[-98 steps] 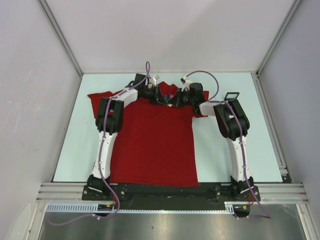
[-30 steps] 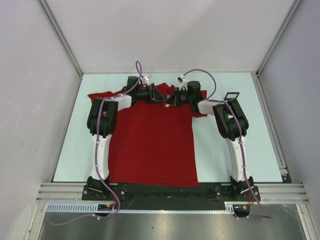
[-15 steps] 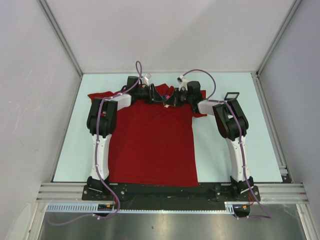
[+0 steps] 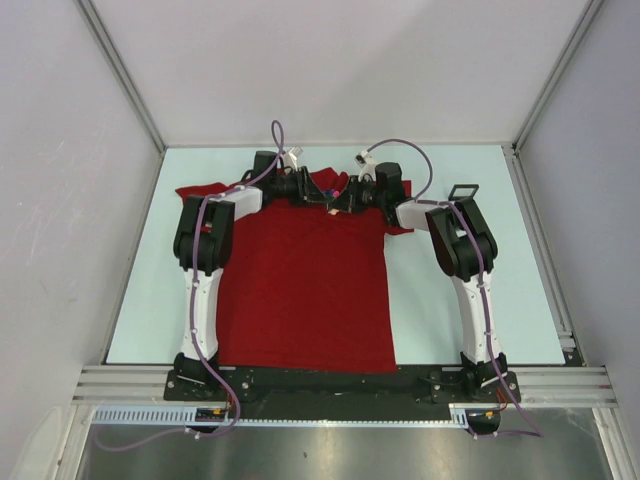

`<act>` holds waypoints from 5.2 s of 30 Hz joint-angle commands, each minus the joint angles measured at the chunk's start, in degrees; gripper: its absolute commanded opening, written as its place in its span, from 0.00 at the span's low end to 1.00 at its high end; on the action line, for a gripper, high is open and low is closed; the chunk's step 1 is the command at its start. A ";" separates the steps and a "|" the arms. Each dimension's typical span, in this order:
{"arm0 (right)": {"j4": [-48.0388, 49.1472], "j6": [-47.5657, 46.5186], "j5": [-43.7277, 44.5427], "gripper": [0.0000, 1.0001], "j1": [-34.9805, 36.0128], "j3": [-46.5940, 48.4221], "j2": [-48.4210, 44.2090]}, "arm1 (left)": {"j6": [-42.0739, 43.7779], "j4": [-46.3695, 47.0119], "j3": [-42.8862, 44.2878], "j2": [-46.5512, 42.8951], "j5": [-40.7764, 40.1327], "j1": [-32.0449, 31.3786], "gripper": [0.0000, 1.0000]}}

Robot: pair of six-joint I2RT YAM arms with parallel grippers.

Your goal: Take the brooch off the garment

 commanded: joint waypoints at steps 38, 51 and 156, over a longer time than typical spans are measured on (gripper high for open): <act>7.71 3.76 -5.31 0.00 0.55 0.33 1.14 | 2.05 -0.40 0.85 -1.09 -2.38 -0.79 0.30; 9.83 3.32 -5.23 0.00 1.43 -0.90 0.18 | 2.14 -3.48 2.96 -0.12 -6.25 -1.76 0.18; 24.15 17.12 -12.43 0.00 -13.16 -17.96 -17.23 | -6.20 25.60 -7.68 -5.93 7.37 -9.14 0.38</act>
